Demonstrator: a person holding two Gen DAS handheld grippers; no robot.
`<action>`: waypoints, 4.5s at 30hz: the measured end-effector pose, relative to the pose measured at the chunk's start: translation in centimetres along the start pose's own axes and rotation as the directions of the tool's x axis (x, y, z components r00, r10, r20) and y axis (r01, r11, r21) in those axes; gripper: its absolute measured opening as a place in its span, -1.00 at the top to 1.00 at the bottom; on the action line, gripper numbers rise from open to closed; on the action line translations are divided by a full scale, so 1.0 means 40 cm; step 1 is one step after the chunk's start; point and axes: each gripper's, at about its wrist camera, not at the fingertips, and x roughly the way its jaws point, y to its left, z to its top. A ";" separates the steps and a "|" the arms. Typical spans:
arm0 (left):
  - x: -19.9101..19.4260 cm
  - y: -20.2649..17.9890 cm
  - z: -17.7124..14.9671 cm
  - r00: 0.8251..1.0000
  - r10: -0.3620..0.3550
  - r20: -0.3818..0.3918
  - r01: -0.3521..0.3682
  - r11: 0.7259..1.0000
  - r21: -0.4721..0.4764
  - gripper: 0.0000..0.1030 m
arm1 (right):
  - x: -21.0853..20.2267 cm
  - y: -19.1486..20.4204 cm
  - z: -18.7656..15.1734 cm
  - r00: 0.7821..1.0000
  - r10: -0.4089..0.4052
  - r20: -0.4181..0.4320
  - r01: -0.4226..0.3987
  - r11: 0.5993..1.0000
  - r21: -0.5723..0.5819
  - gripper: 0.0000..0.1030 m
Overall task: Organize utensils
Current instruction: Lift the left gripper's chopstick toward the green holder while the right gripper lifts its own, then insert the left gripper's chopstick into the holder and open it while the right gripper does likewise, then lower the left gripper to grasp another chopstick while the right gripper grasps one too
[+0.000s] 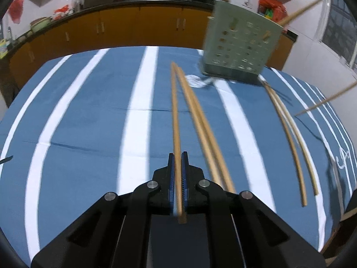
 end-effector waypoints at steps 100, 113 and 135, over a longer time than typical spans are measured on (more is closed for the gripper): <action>-0.400 -0.042 0.309 0.817 -0.032 0.576 0.025 0.999 0.020 0.00 | -0.020 0.075 0.097 0.987 0.159 0.015 -0.159 0.987 -0.014 0.58; -0.140 0.049 0.074 0.979 -0.031 0.201 0.039 0.999 -0.035 0.01 | 0.193 0.061 -0.273 0.893 0.152 -0.424 -0.141 0.988 0.058 0.67; 0.010 -0.069 0.009 0.999 -0.042 -0.008 0.042 0.995 0.089 0.49 | 0.228 0.007 -0.268 0.911 -0.009 -0.413 0.011 1.000 0.004 0.85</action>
